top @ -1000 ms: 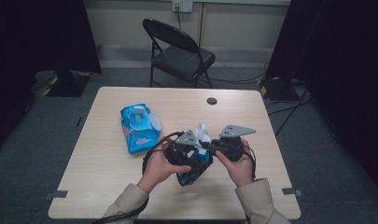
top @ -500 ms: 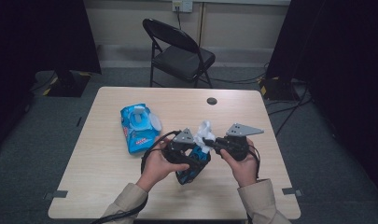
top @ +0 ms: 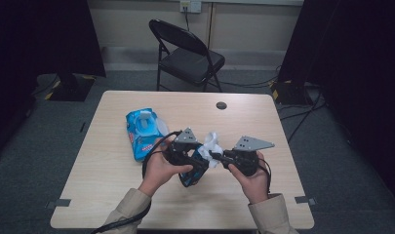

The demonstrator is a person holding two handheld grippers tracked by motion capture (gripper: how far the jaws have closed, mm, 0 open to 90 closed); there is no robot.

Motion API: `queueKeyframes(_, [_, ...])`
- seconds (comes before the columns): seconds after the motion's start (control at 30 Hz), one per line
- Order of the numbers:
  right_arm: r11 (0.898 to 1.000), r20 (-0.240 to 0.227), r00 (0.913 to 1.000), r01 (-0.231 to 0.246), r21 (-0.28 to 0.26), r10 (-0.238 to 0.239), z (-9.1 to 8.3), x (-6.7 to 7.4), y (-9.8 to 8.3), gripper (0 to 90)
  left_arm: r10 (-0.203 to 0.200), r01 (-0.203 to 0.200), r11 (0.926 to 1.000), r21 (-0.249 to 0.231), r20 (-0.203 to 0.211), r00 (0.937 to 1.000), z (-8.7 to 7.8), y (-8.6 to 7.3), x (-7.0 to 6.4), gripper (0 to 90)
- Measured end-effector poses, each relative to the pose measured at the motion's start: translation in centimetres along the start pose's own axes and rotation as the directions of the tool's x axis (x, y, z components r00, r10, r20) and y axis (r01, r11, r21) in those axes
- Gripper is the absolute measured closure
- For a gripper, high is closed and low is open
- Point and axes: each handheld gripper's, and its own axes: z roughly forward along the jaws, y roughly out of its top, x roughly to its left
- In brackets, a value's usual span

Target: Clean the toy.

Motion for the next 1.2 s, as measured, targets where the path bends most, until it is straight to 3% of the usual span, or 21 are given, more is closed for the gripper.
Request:
queueKeyframes(0.33, [1.000, 0.023, 0.9997, -0.011, 0.009, 0.011, 0.9, -0.7, 0.7, 85.2, -0.006, 0.005, 1.0000, 0.005, 0.034, 0.9994, 0.2, -0.3, -0.5, 26.3])
queueKeyframes(0.7, [0.998, 0.036, 0.9983, -0.049, 0.046, 0.047, 2.0, -2.1, 0.5, 85.2, 0.047, -0.048, 0.9987, 0.019, 0.087, 0.9952, 0.8, 0.4, -2.1, 26.3])
queueKeyframes(0.87, [0.998, 0.040, 0.9980, -0.050, 0.047, 0.048, 2.0, -2.2, 0.3, 85.2, 0.047, -0.048, 0.9987, 0.014, 0.086, 0.9952, 0.9, 0.3, -1.9, 26.3])
queueKeyframes(1.1, [0.999, 0.039, 0.9983, -0.042, 0.002, 0.042, 0.2, -2.3, 0.9, 85.2, 0.006, -0.006, 1.0000, 0.000, 0.032, 0.9995, -0.4, -0.4, -0.2, 26.3])
queueKeyframes(1.2, [0.998, 0.015, 0.9987, -0.049, -0.029, 0.049, -0.5, -2.3, 0.7, 85.2, -0.021, 0.021, 0.9998, -0.002, 0.005, 0.9998, -1.1, -0.8, 0.7, 26.3])
